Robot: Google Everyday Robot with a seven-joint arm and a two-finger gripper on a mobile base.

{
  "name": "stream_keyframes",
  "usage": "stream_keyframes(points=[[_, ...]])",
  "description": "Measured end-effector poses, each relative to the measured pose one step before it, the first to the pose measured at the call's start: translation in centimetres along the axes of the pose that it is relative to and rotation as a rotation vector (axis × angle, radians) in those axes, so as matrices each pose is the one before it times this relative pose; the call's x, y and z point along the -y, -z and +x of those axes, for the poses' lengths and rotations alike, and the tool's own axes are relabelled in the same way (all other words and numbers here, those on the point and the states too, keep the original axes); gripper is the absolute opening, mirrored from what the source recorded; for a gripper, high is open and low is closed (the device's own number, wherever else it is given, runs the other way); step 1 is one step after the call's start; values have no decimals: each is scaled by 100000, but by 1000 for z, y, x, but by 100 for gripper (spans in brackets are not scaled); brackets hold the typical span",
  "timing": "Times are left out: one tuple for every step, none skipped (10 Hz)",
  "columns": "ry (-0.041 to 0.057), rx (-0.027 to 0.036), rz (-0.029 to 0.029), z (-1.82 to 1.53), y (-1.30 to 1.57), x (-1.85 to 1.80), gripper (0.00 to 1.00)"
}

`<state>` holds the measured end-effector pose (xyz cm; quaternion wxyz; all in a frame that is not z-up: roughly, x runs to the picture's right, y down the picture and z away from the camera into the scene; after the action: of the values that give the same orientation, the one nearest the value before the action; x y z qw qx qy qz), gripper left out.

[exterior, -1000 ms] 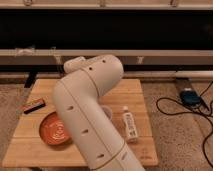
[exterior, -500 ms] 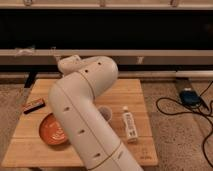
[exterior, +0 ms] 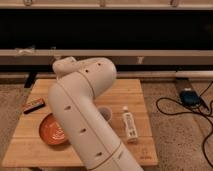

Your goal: Wipe the white sponge on the table

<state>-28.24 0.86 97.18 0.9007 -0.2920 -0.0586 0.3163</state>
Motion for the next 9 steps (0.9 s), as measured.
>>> stream_keyframes(points=[[2191, 193, -1630, 34, 243, -466, 80], [2675, -501, -1760, 424, 433, -605, 80], [1564, -53, -743, 197, 379, -299, 80], [1646, -806, -1133, 703, 525, -348, 80], [1191, 117, -555, 809, 1198, -93, 80], [540, 503, -141, 706, 1525, 275, 80], [12, -341, -42, 260, 152, 63, 80], [284, 145, -237, -233, -57, -236, 80], [179, -48, -222, -89, -103, -179, 80]])
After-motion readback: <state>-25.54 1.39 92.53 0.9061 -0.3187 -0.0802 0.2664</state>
